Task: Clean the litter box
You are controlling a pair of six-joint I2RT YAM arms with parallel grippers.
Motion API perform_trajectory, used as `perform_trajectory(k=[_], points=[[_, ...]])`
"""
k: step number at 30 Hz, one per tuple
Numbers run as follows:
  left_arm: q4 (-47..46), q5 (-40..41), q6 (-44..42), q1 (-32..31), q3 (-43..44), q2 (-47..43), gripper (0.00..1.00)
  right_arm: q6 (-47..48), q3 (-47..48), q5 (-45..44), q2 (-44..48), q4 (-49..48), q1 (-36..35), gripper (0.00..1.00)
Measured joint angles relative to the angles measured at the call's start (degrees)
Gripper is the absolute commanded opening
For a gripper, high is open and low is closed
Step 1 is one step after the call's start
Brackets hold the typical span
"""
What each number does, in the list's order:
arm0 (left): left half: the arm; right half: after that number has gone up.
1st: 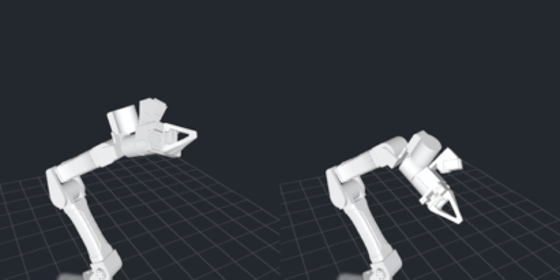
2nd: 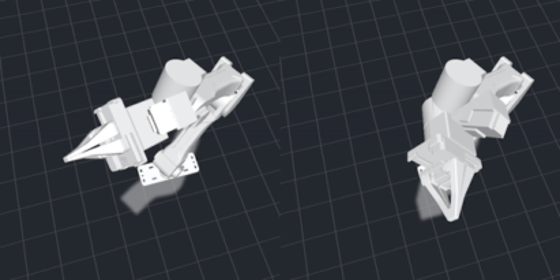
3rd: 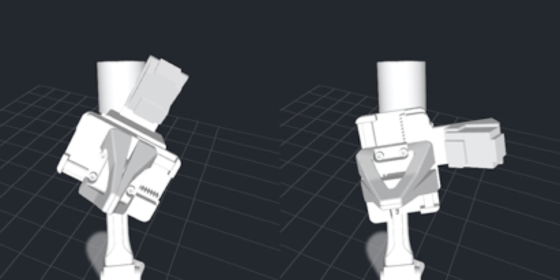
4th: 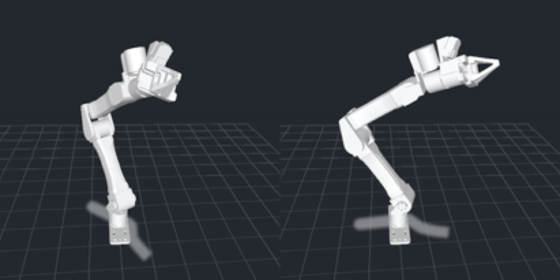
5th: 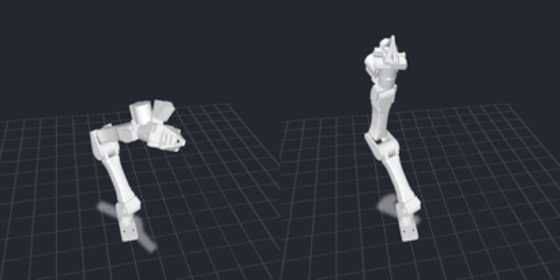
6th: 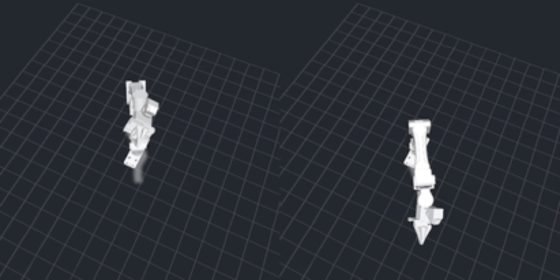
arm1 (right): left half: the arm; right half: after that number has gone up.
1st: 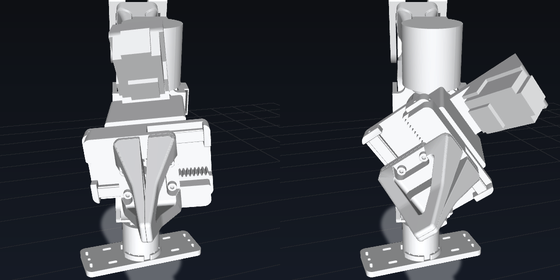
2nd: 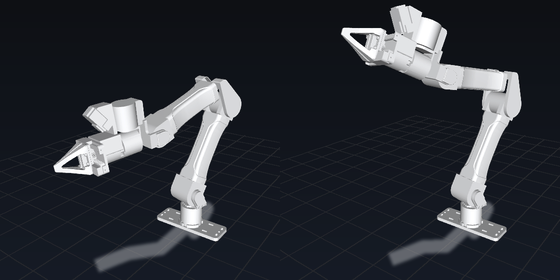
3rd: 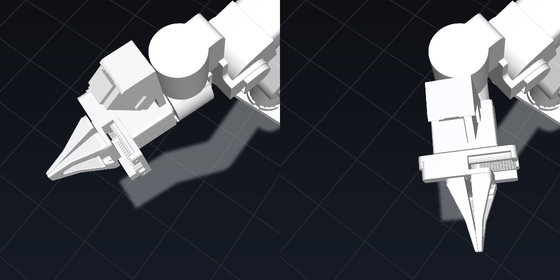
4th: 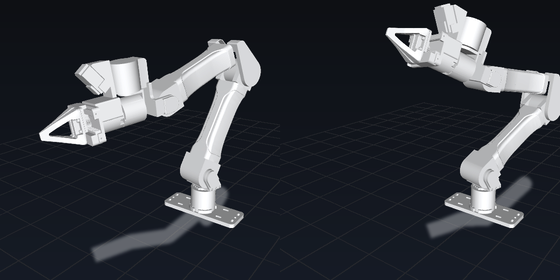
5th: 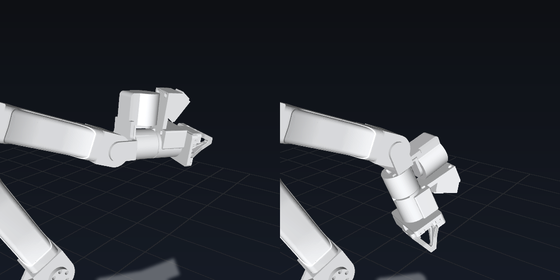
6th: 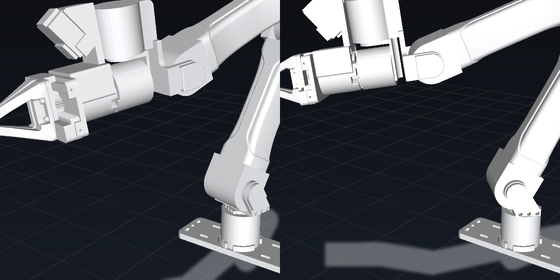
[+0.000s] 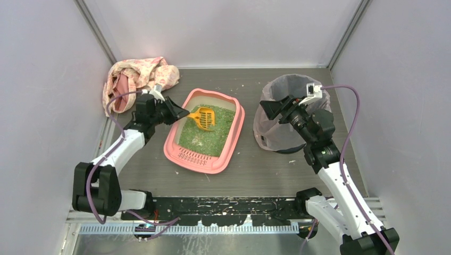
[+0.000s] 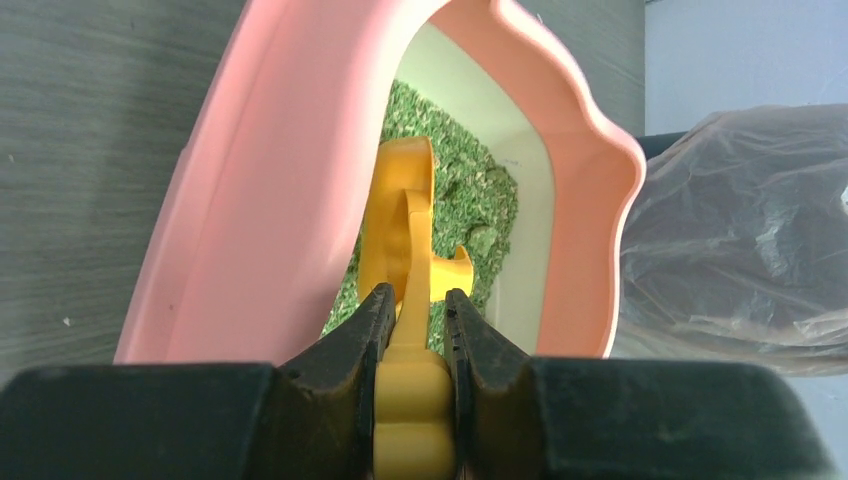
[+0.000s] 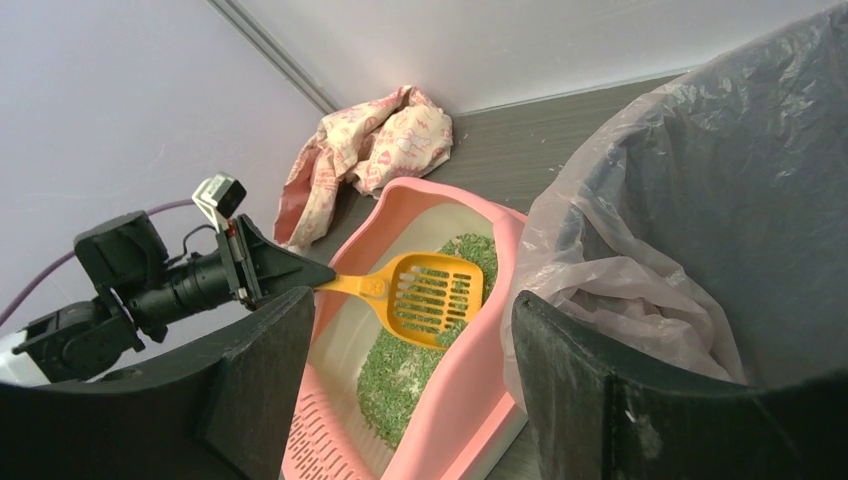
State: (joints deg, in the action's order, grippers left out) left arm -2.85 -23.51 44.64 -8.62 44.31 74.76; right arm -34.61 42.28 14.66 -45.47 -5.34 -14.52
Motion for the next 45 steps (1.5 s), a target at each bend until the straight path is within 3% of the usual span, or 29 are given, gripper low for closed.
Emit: perform_trajectory(k=[9, 15, 28, 33, 45], points=[[2.7, -0.5, -6.3, -2.8, 12.9, 10.4, 0.0, -0.2, -0.2, 1.5, -1.4, -1.0, 0.0, 0.77], [10.6, -2.9, -12.6, -6.9, 25.4, 19.5, 0.0, -0.2, -0.2, 1.7, -1.0, -0.7, 0.0, 0.77], [27.7, -6.6, -19.9, -8.5, 44.5, 31.6, 0.0, 0.2, -0.2, 1.4, 0.5, 0.1, 0.0, 0.77], [27.6, -9.4, -19.7, -10.3, 44.9, 33.6, 0.0, 0.6, -0.2, 0.8, 1.4, 0.9, 0.0, 0.77], [17.1, -18.2, -12.0, -9.8, 33.6, 33.5, 0.0, 1.3, -2.0, 0.2, 2.0, 0.9, 0.0, 0.78]])
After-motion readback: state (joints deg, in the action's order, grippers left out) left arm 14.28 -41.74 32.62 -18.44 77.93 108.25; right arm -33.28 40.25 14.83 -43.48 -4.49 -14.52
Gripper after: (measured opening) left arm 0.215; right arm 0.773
